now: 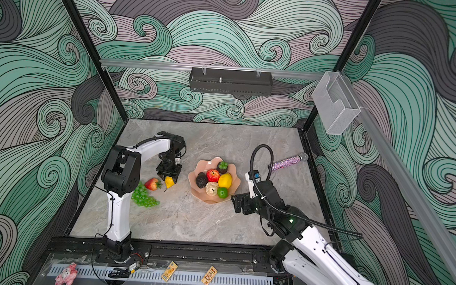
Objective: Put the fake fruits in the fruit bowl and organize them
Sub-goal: 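Lower the left gripper onto the yellow pear-shaped lemon and close on it, then carry the yellow lemon toward the bowl with the left gripper while right reaches to it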
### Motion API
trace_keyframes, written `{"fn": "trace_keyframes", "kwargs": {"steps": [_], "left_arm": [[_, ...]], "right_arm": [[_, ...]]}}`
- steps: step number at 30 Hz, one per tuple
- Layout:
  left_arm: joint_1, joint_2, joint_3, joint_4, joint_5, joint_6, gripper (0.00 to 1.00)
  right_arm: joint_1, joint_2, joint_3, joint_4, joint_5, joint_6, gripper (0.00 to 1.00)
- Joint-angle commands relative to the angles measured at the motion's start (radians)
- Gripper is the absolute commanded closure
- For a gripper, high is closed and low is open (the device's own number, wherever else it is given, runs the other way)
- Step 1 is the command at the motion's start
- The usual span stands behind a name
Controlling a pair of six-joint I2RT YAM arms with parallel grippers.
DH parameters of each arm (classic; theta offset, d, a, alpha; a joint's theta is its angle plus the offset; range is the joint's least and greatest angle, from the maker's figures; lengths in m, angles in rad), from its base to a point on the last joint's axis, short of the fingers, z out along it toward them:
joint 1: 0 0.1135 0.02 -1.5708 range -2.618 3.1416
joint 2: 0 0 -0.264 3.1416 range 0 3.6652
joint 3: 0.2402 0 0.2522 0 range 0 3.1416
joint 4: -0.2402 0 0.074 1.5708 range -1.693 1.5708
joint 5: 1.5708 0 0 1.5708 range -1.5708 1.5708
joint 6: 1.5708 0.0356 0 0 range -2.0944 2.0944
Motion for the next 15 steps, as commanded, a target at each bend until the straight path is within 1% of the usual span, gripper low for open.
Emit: {"fn": "trace_keyframes", "kwargs": {"steps": [1, 2, 3, 5, 7, 9, 12, 13, 15], "left_arm": [[0.019, -0.163, -0.022, 0.038, 0.061, -0.092, 0.52], [0.027, -0.203, -0.041, 0.063, 0.091, -0.123, 0.52], [0.038, -0.255, -0.072, 0.104, 0.144, -0.164, 0.52], [0.053, -0.369, -0.160, 0.231, 0.256, -0.273, 0.52], [0.059, -0.464, -0.241, 0.357, 0.345, -0.391, 0.52], [0.060, -0.545, -0.312, 0.473, 0.403, -0.509, 0.52], [0.059, -0.654, -0.447, 0.675, 0.457, -0.716, 0.52], [0.058, -0.714, -0.513, 0.774, 0.467, -0.811, 0.51], [0.058, -0.782, -0.653, 1.012, 0.497, -1.000, 0.51]], "right_arm": [[-0.005, -0.001, 0.001, 0.008, 0.008, 0.011, 0.05], [-0.005, 0.002, 0.001, 0.019, 0.008, 0.013, 0.06], [-0.006, 0.008, 0.002, 0.039, 0.009, 0.019, 0.06], [-0.005, 0.028, 0.003, 0.090, 0.002, 0.029, 0.06], [-0.006, 0.057, 0.009, 0.145, -0.006, 0.045, 0.07], [-0.005, 0.093, 0.018, 0.210, -0.042, 0.054, 0.07], [-0.004, 0.154, 0.025, 0.330, -0.112, 0.043, 0.08], [-0.003, 0.179, 0.033, 0.364, -0.137, 0.029, 0.08], [-0.001, 0.223, 0.050, 0.412, -0.165, 0.004, 0.09]]}}
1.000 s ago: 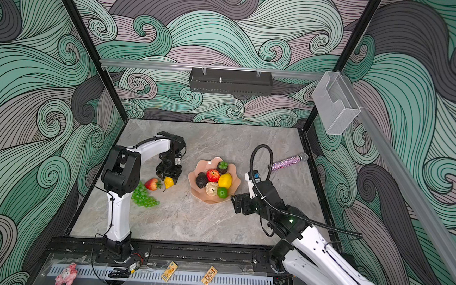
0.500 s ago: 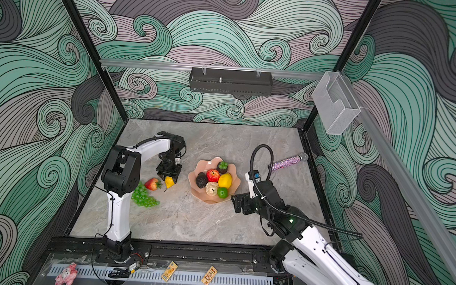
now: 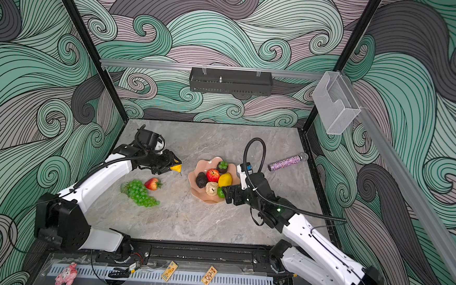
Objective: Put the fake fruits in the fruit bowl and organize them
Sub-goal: 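Carry the yellow lemon toward the bowl with the left gripper while right reaches to it, then grasp the yellow lemon with the right gripper while left releases it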
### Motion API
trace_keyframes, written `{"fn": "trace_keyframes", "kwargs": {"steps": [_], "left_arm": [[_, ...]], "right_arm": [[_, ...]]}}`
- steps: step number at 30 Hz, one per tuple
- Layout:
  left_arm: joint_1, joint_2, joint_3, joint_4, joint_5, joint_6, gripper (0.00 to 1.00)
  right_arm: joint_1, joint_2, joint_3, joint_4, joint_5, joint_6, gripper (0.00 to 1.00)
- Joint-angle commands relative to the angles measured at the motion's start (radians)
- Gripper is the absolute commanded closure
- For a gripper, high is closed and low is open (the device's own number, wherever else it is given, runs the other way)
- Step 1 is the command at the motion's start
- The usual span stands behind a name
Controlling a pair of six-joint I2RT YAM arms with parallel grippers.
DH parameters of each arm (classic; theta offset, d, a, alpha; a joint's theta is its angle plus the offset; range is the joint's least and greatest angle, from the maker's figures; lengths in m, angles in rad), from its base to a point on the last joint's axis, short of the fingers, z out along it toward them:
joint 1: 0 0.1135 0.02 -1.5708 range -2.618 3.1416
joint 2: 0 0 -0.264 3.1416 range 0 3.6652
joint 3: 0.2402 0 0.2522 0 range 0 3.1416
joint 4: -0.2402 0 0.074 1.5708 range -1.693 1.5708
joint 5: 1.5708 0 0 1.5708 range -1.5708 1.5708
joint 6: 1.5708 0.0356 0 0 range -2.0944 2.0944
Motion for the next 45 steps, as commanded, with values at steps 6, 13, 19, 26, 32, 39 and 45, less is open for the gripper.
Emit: {"fn": "trace_keyframes", "kwargs": {"steps": [6, 13, 19, 26, 32, 39, 45], "left_arm": [[-0.036, -0.176, -0.255, 0.570, 0.031, -0.568, 0.51], [-0.125, -0.240, -0.279, 0.611, 0.010, -0.700, 0.52], [-0.222, -0.218, -0.301, 0.729, 0.025, -0.773, 0.52], [-0.287, -0.188, -0.294, 0.793, 0.049, -0.806, 0.52], [-0.302, -0.195, -0.304, 0.802, 0.057, -0.811, 0.52], [-0.310, -0.196, -0.322, 0.796, 0.066, -0.820, 0.52], [-0.315, -0.188, -0.319, 0.798, 0.073, -0.817, 0.52]], "right_arm": [[0.011, 0.143, -0.026, 0.484, -0.188, -0.052, 0.09], [0.046, 0.262, -0.044, 0.747, -0.266, -0.120, 0.07], [0.021, 0.302, -0.061, 0.835, -0.284, -0.183, 0.06], [0.007, 0.347, -0.051, 0.902, -0.346, -0.168, 0.07], [0.006, 0.392, -0.010, 0.910, -0.366, -0.160, 0.15], [0.006, 0.414, 0.019, 0.911, -0.361, -0.156, 0.24], [0.005, 0.432, 0.039, 0.902, -0.326, -0.135, 0.28]]}}
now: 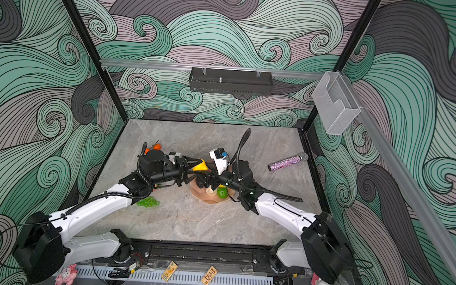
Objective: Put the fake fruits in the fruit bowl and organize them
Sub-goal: 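Grasp the yellow lemon with the right gripper while left releases it, then lower the yellow lemon into the bowl with the right gripper while left withdraws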
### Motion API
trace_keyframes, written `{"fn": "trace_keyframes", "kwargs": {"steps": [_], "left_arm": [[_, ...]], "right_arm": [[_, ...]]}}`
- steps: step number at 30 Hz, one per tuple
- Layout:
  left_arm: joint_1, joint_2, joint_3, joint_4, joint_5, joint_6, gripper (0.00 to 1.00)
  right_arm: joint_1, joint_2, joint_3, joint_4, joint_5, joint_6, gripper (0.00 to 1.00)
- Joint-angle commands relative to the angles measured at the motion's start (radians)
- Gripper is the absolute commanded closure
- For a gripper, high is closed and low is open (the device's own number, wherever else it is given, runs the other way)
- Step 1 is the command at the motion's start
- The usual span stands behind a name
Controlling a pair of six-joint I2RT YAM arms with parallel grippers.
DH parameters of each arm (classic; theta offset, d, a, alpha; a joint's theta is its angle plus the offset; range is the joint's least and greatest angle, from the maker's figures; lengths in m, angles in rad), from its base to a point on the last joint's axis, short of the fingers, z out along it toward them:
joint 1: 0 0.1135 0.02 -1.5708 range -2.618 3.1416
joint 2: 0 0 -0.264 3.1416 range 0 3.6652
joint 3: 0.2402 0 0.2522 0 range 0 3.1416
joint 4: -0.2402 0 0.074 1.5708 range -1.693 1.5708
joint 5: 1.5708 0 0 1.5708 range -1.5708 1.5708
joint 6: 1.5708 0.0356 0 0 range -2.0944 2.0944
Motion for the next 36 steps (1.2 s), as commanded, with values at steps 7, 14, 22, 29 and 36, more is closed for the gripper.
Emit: {"fn": "trace_keyframes", "kwargs": {"steps": [7, 14, 22, 29, 36], "left_arm": [[-0.012, 0.020, -0.004, 0.048, 0.029, -0.014, 0.52], [-0.011, 0.031, -0.003, 0.060, 0.035, -0.014, 0.52], [-0.010, 0.031, 0.016, 0.025, 0.035, 0.047, 0.38], [0.068, -0.088, 0.136, -0.386, -0.060, 0.385, 0.19], [0.178, -0.304, 0.178, -0.758, -0.387, 0.779, 0.11]], "right_arm": [[-0.004, 0.034, 0.062, 0.008, 0.005, 0.009, 0.37], [-0.003, 0.042, 0.066, -0.007, 0.001, 0.006, 0.46], [-0.003, 0.031, 0.081, -0.067, 0.014, -0.001, 0.53], [-0.003, -0.003, 0.132, -0.287, 0.110, -0.057, 0.54], [-0.005, 0.068, 0.267, -0.553, 0.212, -0.104, 0.56]]}}
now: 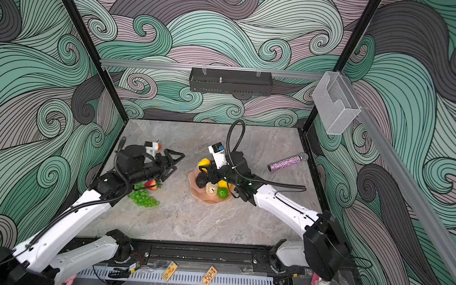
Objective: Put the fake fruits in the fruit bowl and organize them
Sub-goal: 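Lower the yellow lemon into the bowl with the right gripper while left withdraws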
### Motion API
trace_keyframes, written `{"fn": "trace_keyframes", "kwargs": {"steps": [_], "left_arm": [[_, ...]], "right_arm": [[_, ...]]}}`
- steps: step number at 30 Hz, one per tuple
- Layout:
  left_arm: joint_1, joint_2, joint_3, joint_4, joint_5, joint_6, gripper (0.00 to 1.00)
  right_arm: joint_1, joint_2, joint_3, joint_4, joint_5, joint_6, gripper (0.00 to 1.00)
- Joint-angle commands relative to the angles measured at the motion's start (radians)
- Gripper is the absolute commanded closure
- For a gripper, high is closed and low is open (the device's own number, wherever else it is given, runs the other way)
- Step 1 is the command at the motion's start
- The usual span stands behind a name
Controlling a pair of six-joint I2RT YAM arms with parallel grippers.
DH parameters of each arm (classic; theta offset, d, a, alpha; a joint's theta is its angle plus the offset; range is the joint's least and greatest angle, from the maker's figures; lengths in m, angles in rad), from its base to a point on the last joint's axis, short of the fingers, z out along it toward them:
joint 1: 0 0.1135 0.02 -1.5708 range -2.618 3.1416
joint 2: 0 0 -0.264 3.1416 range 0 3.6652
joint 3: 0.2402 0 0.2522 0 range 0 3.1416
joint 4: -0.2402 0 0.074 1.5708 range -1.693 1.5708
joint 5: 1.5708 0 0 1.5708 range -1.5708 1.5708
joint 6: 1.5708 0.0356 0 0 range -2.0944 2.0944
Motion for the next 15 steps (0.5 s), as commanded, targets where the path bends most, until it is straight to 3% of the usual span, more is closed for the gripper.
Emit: {"fn": "trace_keyframes", "kwargs": {"steps": [1, 6, 15], "left_arm": [[0.051, -0.064, 0.041, -0.270, -0.199, 0.292, 0.10], [0.066, -0.101, 0.111, -0.429, -0.367, 0.490, 0.10], [0.069, -0.146, 0.189, -0.519, -0.468, 0.756, 0.10]], "right_arm": [[-0.001, 0.052, 0.091, -0.176, 0.071, -0.040, 0.56], [-0.001, 0.158, 0.229, -0.317, 0.108, -0.064, 0.57], [-0.001, 0.347, 0.450, -0.540, 0.164, -0.126, 0.57]]}}
